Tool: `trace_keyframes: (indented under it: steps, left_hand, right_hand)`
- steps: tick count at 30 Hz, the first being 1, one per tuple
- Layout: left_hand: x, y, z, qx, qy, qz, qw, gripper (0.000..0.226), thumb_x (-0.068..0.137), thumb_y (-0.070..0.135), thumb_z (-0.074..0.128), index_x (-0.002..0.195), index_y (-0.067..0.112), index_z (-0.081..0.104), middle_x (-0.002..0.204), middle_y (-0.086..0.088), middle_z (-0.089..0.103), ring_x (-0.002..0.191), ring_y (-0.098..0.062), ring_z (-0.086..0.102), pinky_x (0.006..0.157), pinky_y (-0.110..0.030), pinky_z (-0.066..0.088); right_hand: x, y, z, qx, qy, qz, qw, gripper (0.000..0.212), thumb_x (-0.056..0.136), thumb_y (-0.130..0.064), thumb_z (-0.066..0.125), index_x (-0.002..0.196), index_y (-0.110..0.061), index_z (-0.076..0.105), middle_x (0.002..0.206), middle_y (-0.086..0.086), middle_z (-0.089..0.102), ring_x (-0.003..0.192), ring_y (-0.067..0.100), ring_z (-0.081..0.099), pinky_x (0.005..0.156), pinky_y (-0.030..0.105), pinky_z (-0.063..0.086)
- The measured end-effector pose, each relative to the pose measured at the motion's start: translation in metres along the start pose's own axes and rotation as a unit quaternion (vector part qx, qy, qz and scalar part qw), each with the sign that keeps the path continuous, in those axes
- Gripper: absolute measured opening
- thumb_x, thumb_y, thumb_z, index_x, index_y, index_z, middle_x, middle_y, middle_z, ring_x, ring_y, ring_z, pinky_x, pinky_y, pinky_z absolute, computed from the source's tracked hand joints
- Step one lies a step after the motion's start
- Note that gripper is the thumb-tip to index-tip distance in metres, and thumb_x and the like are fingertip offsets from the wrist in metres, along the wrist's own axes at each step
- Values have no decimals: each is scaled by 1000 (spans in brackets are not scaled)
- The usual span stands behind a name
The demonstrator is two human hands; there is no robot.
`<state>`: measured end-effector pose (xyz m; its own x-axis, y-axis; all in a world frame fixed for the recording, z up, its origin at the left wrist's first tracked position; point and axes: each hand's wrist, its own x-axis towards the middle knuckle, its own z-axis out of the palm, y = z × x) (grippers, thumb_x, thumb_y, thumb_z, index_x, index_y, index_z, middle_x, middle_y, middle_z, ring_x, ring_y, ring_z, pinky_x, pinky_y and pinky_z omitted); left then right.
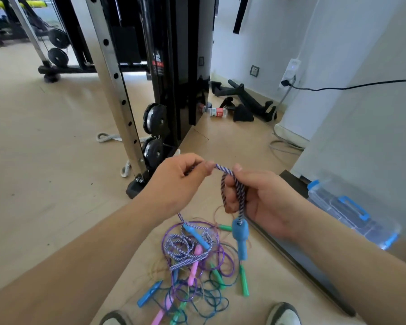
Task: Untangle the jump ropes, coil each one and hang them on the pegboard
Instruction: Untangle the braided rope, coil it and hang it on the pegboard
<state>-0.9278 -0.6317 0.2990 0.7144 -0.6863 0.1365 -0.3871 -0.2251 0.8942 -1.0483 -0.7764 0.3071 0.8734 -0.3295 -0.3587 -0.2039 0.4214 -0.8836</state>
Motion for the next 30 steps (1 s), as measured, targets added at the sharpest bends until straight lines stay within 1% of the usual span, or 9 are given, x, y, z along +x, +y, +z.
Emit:
trace_keyframes:
  steps: [4, 8, 11, 14, 17, 19, 23, 27, 30]
  left_hand:
    - [-6, -6, 22, 82, -117, -89, 986, 39, 105, 27, 48, 68, 26, 57, 48, 10, 52, 48, -2, 48, 48, -17, 34]
    - [-12, -4, 37, 246, -188, -63, 949, 41, 107, 38, 40, 70, 21, 45, 69, 0, 50, 78, -30, 56, 68, -35, 41]
    - [-22, 4, 37, 267, -244, -38, 932, 44, 104, 42, 44, 68, 18, 44, 67, -3, 52, 66, -26, 55, 62, -35, 42]
    - [-31, 21, 33, 226, -233, 12, 946, 41, 96, 46, 59, 72, 13, 55, 63, -5, 55, 56, -16, 49, 54, -31, 38]
    - [-29, 34, 21, 45, -166, 32, 984, 27, 99, 33, 64, 79, 15, 66, 52, 8, 47, 47, -4, 38, 47, -18, 32]
    - [-22, 36, 10, -10, -98, 59, 993, 22, 101, 26, 63, 83, 15, 70, 49, 13, 44, 45, -2, 37, 46, -12, 29]
    - [-4, 16, -2, 14, 23, 52, 998, 21, 101, 29, 61, 87, 16, 71, 52, 13, 43, 45, -2, 39, 48, -11, 33]
    - [0, -1, -1, -28, -15, -47, 998, 27, 103, 36, 56, 89, 19, 72, 63, -6, 43, 45, -5, 32, 43, -13, 29]
    - [-6, -4, 14, -12, -77, -85, 993, 32, 106, 32, 50, 82, 25, 69, 65, -8, 52, 43, -5, 35, 44, -14, 31]
  right_hand:
    - [-1, -6, 7, 137, -16, 17, 990, 35, 110, -28, 41, 93, -5, 60, 104, 25, 76, 85, 30, 77, 71, 34, 60]
    - [9, 0, 3, 156, 68, -21, 985, 30, 111, -21, 43, 105, 3, 60, 117, 30, 72, 109, 37, 74, 92, 42, 61]
    - [19, 5, -7, 33, 160, -82, 983, 27, 109, -18, 50, 100, 1, 67, 107, 20, 77, 105, 29, 76, 98, 41, 58]
    - [22, 10, -18, -162, 223, -128, 953, 25, 107, -17, 51, 96, -7, 71, 95, 7, 79, 99, 23, 76, 98, 39, 59]
    - [15, 7, -21, -262, 187, -144, 936, 29, 107, -14, 51, 88, -8, 72, 76, 0, 75, 68, 6, 71, 70, 23, 59]
    - [9, 5, -16, -235, 123, -124, 956, 34, 108, -13, 50, 83, -4, 71, 65, 3, 72, 56, 11, 64, 59, 24, 51]
    - [5, 4, 0, -165, 19, -62, 984, 36, 108, -21, 50, 87, 0, 71, 73, 19, 72, 60, 25, 60, 62, 33, 48]
    - [3, -1, 7, -8, 11, -27, 1000, 24, 104, -18, 55, 91, -1, 66, 70, 13, 65, 55, 18, 56, 54, 26, 48]
    - [2, -4, 9, 87, 5, 17, 996, 25, 106, -23, 51, 92, -5, 63, 82, 15, 74, 59, 18, 64, 54, 24, 50]
